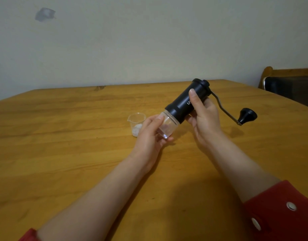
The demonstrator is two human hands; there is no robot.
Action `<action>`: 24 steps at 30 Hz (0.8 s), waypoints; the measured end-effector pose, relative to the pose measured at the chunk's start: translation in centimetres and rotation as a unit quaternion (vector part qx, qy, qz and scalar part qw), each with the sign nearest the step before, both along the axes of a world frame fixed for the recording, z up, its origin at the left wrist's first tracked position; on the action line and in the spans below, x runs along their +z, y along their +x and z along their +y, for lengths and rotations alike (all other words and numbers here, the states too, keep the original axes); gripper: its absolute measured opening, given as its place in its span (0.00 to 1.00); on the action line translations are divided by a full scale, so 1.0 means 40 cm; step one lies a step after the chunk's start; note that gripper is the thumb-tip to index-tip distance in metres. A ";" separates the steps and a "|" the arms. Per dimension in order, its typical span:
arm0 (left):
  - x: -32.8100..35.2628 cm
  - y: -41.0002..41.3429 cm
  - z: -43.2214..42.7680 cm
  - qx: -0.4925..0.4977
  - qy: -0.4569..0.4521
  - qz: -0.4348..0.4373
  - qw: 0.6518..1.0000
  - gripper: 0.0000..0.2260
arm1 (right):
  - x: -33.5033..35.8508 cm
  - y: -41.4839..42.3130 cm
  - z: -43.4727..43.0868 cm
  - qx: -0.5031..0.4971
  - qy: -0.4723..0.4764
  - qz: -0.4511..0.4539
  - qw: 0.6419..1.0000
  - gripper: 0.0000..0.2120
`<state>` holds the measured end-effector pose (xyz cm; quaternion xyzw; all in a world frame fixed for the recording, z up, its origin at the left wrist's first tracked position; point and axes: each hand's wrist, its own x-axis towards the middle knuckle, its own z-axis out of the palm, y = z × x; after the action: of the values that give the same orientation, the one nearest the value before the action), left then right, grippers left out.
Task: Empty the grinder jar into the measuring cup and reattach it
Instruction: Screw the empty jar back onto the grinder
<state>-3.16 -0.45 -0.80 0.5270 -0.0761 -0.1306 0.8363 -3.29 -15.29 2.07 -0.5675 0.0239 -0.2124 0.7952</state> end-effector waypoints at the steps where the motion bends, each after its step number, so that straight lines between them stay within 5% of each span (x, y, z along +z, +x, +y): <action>1: 0.001 0.000 0.000 0.001 0.001 -0.001 1.000 0.10 | 0.000 -0.001 0.000 0.003 0.000 0.001 1.000 0.27; 13: -0.001 -0.010 0.001 0.017 0.001 -0.026 1.000 0.13 | -0.005 0.006 -0.005 0.004 0.004 0.010 1.000 0.20; 24: -0.009 -0.013 0.003 0.050 0.100 -0.072 0.991 0.25 | -0.005 0.005 -0.007 -0.006 -0.004 0.014 1.000 0.22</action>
<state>-3.69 -0.35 -1.17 0.6192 -0.0962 -0.0577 0.7772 -3.11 -15.57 1.88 -0.5733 0.0371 -0.2094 0.7912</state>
